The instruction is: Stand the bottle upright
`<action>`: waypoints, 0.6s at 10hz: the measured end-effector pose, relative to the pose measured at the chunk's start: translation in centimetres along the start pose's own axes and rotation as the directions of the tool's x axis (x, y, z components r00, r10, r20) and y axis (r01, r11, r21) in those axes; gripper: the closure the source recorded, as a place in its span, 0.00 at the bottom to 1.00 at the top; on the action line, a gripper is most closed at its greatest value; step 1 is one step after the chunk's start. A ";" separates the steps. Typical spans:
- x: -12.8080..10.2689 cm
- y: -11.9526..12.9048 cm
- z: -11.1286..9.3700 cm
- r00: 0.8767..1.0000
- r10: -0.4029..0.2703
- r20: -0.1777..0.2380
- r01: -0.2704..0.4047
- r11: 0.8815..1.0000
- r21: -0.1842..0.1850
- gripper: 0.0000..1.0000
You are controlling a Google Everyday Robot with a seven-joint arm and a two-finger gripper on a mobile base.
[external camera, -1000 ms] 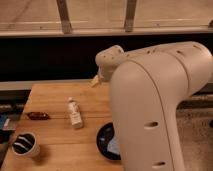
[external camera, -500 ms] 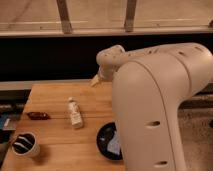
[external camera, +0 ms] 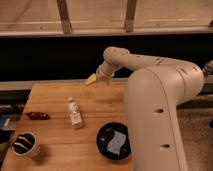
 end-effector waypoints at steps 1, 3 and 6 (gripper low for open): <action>-0.3 1.1 0.5 0.999 -0.030 -0.020 0.030 1.000 0.004 0.20; -0.6 3.7 1.6 0.994 -0.096 -0.061 0.098 0.994 0.042 0.20; -0.4 5.8 3.1 0.980 -0.152 -0.127 0.162 0.984 0.079 0.20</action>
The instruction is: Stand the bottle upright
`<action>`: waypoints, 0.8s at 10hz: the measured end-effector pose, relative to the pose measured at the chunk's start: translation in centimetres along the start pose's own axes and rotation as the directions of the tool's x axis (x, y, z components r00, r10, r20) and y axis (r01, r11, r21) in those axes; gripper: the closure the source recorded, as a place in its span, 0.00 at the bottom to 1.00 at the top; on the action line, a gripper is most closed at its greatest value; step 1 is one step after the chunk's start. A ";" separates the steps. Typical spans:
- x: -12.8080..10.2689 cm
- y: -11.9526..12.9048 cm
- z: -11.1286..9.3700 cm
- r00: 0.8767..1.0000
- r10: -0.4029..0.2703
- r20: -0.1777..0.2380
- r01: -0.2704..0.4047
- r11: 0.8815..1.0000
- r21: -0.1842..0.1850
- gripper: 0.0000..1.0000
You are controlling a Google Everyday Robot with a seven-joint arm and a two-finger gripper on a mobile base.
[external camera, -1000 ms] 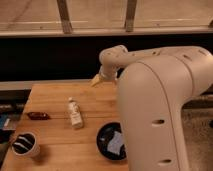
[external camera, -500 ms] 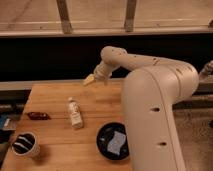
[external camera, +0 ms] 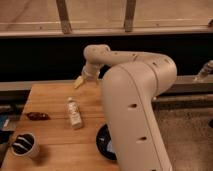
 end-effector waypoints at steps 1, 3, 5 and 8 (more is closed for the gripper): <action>-0.2 1.1 0.8 1.000 -0.020 -0.019 0.020 1.000 0.001 0.20; 0.1 2.0 2.0 0.998 -0.036 -0.060 0.035 0.999 -0.011 0.20; 0.2 2.6 2.4 0.997 -0.043 -0.068 0.041 0.999 -0.023 0.20; 0.2 2.4 2.3 0.997 -0.040 -0.067 0.039 0.999 -0.022 0.20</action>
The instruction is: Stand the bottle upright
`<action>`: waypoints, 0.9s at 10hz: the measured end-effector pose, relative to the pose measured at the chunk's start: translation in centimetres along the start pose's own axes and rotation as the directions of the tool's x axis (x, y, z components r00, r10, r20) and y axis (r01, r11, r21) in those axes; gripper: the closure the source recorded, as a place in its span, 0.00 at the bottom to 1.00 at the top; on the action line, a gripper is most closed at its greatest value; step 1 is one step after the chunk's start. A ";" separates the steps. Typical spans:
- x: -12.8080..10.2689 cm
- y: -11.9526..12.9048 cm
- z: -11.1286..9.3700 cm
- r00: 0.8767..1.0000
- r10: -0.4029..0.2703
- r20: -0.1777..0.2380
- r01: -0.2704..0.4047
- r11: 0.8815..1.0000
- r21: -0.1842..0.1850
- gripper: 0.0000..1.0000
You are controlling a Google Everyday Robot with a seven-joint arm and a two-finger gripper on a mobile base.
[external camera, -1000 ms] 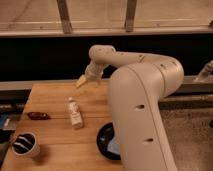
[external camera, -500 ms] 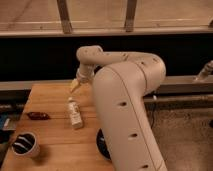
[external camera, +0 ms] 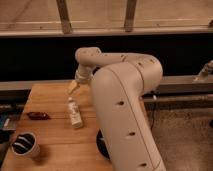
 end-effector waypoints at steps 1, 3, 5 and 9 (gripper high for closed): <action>0.0 0.1 0.2 1.000 -0.006 -0.010 0.006 1.000 -0.002 0.20; -0.4 1.2 2.1 0.998 -0.036 -0.059 0.035 0.999 -0.020 0.20; -0.8 2.6 5.5 0.992 -0.062 -0.114 0.057 0.997 -0.043 0.20; -0.8 3.4 8.1 0.981 -0.070 -0.181 0.059 0.996 -0.070 0.20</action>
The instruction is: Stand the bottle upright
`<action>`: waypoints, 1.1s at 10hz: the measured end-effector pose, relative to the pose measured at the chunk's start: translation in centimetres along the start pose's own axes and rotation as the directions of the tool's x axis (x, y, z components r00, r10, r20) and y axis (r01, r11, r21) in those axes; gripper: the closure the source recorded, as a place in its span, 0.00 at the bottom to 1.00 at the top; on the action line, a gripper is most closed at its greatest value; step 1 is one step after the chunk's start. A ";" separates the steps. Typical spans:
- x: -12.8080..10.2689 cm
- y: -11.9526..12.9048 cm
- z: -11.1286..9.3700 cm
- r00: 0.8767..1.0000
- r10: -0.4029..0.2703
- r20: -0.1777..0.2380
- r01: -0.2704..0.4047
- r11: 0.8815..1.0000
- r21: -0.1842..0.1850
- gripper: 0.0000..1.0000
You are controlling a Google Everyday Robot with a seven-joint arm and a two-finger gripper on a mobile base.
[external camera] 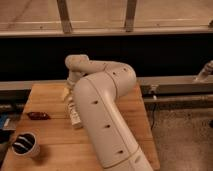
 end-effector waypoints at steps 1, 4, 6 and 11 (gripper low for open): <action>0.1 0.0 0.2 1.000 0.002 -0.013 -0.002 1.000 -0.001 0.20; 0.4 0.0 1.4 0.998 0.021 -0.059 -0.022 1.000 -0.007 0.20; 0.7 -0.1 2.1 0.996 0.035 -0.079 -0.037 0.999 -0.020 0.20; 1.6 -0.2 2.0 0.993 0.068 -0.092 -0.070 0.997 -0.015 0.20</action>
